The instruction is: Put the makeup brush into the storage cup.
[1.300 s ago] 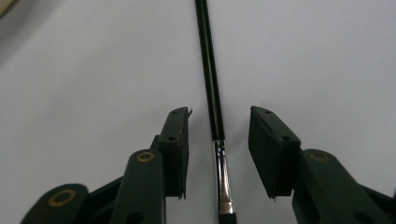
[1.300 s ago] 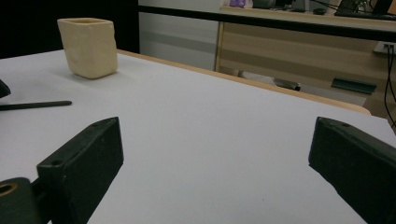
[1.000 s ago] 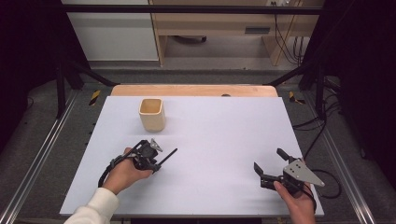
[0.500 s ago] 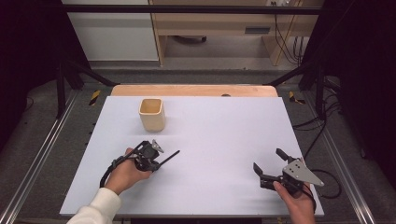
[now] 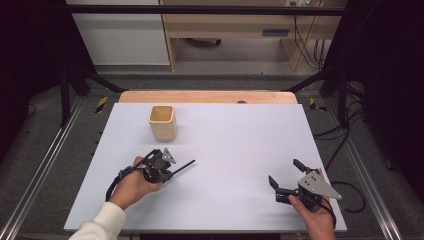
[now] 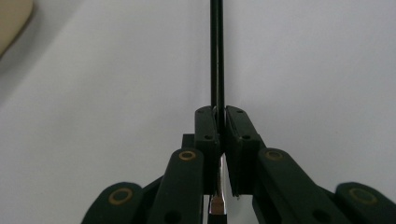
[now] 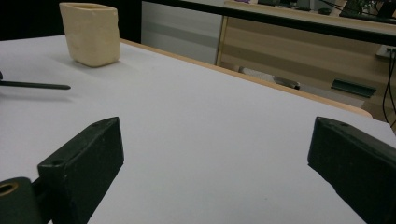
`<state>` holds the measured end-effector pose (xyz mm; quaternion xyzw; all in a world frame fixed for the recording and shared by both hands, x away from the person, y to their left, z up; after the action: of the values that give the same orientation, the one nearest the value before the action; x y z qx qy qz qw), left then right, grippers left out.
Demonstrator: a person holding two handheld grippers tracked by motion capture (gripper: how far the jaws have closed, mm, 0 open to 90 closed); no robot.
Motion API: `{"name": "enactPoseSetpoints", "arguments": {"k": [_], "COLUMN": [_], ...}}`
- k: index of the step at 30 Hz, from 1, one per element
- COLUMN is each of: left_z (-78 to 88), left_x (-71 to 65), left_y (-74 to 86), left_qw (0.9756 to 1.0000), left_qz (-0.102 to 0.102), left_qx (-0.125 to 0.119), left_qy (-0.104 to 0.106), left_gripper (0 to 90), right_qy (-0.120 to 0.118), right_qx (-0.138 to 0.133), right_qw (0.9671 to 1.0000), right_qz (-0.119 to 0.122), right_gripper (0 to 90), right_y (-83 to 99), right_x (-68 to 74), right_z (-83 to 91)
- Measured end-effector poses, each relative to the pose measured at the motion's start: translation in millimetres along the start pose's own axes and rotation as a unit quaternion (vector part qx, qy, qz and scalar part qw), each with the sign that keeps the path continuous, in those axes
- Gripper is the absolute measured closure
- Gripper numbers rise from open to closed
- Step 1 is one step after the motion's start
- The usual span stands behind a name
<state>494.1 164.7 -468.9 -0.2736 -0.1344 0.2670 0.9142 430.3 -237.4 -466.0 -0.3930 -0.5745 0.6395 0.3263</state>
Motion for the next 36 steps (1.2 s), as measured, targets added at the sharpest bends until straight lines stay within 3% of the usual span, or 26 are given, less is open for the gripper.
{"name": "enactPoseSetpoints", "arguments": {"k": [9, 36], "left_z": [3.4, 5.1], "left_x": [-5.0, -23.1], "left_y": [-11.6, -41.5], "left_qw": [0.9999, 0.9981], "left_qz": [-0.013, -0.053], "left_qx": [-0.010, -0.022], "left_qy": [0.004, 0.021], "left_gripper": [84.0, 84.0], "right_qy": [0.000, -0.021], "right_qx": [0.007, 0.014], "right_qw": [0.9995, 0.9972], "right_qz": [0.032, 0.070], "right_gripper": [2.4, 3.3], "right_y": [-1.5, -6.1], "right_x": [7.5, 27.5], "right_z": [-5.3, -12.3]}}
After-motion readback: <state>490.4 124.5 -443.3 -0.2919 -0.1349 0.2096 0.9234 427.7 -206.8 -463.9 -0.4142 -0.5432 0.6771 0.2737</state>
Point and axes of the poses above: each handheld gripper's, and its own axes: z roughly backward along the jaws, y roughly out of its underside, x roughly to its left, the point moved 4 cm from there along -z, roughly forward along the jaws, and after that the axes turned 10 degrees about -x, right-handed, at the moved point
